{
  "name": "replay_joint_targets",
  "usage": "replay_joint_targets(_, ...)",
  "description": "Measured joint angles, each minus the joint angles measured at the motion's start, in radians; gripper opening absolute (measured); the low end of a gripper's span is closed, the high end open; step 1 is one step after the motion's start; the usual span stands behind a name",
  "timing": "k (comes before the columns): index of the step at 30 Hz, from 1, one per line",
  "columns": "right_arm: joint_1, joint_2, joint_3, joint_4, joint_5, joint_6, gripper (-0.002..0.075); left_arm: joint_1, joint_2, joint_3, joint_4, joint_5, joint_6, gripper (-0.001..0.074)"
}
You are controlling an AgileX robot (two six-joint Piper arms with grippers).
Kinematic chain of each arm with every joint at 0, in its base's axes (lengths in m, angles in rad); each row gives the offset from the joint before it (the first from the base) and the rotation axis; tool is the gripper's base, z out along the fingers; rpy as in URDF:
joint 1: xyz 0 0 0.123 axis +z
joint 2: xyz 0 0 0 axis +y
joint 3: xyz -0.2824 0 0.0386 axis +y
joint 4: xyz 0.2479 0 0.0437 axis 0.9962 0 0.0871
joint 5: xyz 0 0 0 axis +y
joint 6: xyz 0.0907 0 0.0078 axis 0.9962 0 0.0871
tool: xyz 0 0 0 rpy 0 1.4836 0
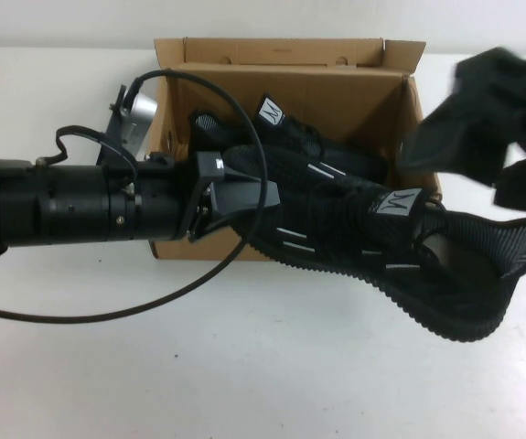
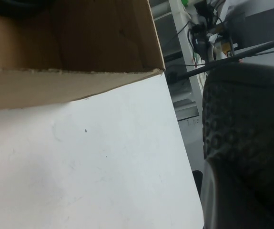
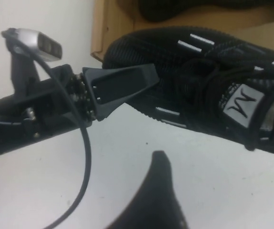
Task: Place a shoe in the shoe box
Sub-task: Hand over the shoe, then place the shoe in the shoe box
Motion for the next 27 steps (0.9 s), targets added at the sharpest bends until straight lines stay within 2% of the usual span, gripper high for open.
replay_joint_targets(9, -0.007, 0.123, 0.000, -0.013, -0.007, 0.060, 0.0576, 0.000, 0.000, 0.000, 0.000, 0.019, 0.026, 0.0135)
replay_joint_targets(17, -0.138, 0.127, 0.006, 0.069, -0.012, 0.052, 0.0594, 0.000, 0.000, 0.000, 0.000, 0.042, 0.034, 0.0135)
replay_joint_targets(21, -0.180, 0.127, 0.083, 0.140, -0.060, 0.046, 0.0595, 0.000, 0.000, 0.000, 0.000, 0.042, 0.036, 0.0135)
replay_joint_targets(27, -0.204, 0.127, 0.210, 0.217, -0.233, 0.046, 0.0595, 0.000, 0.000, 0.000, 0.000, 0.044, 0.036, 0.0135)
